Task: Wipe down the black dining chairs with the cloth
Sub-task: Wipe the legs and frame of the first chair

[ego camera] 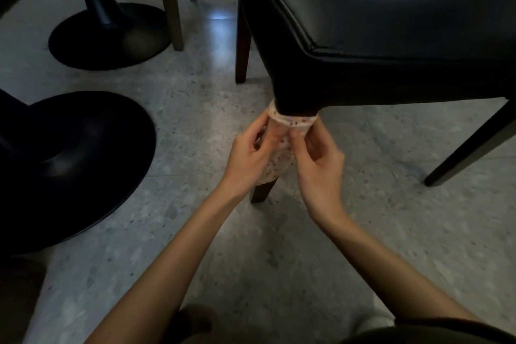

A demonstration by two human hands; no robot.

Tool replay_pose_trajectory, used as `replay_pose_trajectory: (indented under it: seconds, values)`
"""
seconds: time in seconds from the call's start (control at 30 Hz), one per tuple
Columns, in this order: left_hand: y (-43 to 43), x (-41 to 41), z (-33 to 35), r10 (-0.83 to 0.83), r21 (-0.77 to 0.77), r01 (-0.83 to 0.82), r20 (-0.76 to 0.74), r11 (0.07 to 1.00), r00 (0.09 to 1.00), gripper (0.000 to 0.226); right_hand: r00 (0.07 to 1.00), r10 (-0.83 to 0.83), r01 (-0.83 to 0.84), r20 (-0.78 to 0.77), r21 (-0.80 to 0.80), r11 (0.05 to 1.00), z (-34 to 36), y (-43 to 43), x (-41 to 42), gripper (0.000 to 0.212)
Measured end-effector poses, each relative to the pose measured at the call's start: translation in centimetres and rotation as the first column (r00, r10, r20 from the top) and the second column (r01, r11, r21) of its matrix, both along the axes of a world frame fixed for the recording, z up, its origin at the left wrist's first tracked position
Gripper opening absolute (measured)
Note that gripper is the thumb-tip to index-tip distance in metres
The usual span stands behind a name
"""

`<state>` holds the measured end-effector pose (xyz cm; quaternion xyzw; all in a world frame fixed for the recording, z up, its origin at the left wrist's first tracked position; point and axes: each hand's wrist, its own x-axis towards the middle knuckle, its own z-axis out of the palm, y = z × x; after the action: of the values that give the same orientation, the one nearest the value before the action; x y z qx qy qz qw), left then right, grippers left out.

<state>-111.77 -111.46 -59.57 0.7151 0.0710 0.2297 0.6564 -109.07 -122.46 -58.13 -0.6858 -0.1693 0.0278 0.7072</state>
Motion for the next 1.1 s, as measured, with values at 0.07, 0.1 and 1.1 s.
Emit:
replay_pose_trajectory:
  seconds: [0.07,0.1,1.1]
  values:
    - [0.1,0.0,-1.4,0.01,0.034,-0.01,-0.015,0.999,1.0,0.049,0.999,0.002,0.0,0.041,-0.061,0.998,-1.3,-0.2,0.5,0.037]
    - [0.2,-0.1,-2.4,0.014,0.046,-0.013,-0.034,0.999,0.999,0.052,0.998,0.016,-0.012,0.053,-0.088,0.996,-2.0,-0.4,0.6,0.034]
    - [3.5,-3.3,-7.9,-0.004,0.285,0.255,-0.66,0.924,0.751,0.01,0.83,0.519,-0.513,-0.202,-0.641,0.571,-7.6,-4.0,4.1,0.027]
